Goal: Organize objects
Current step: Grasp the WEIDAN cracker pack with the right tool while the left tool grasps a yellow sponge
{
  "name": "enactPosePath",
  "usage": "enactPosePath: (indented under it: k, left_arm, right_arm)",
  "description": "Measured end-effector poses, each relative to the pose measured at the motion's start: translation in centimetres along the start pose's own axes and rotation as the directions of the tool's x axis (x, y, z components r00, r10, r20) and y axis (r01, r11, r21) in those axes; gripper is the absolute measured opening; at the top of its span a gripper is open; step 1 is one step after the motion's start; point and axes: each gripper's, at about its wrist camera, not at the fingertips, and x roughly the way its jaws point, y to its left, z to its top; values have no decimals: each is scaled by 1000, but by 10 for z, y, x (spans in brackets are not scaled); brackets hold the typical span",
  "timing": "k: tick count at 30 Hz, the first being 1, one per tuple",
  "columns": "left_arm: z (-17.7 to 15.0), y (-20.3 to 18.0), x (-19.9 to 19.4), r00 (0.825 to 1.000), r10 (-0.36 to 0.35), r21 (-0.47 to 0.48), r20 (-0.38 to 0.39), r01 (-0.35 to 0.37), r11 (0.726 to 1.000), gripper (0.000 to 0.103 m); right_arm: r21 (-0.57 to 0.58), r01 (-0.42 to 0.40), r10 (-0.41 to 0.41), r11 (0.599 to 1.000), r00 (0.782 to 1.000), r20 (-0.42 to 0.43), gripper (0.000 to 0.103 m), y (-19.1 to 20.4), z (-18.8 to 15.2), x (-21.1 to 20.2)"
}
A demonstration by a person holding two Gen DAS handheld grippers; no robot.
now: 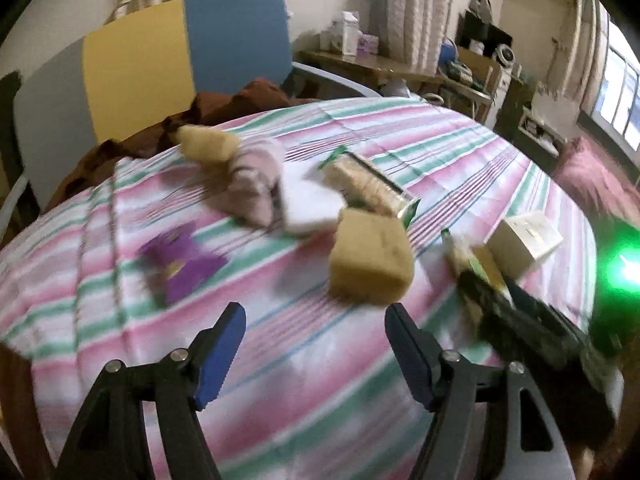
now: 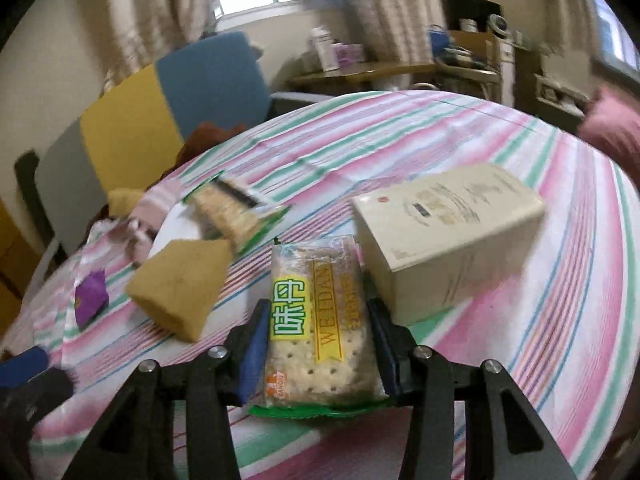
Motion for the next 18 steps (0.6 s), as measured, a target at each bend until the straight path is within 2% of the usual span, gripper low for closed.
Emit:
enactPosePath:
  k: [4,6,8,12,18]
  left_arm:
    - [21,-23,31,999,-11,76,-32,14,997,73]
    - [26,-22,40,1000,2,74,-24,0,997,74]
    - [30,-20,44,1000,-27,61,-10,28,998,74]
    - [26,-19,43,997,-71,93,19,69,993,74]
    - [23,-14,45,995,-93,111,27,90,990,74]
  right_arm:
    - [0,0,0,1000,1000,5,49,-1,0,-1]
    - [3,-3,3,1000,1000,7,48,-1,0,-1]
    - [12,-7,7,1000,1000,9,48,-2,0,0]
    - [7,0,0,1000,1000,13,48,-1,0,0]
    - [24,5,-5,1000,1000,28,48,-4,-1,-2]
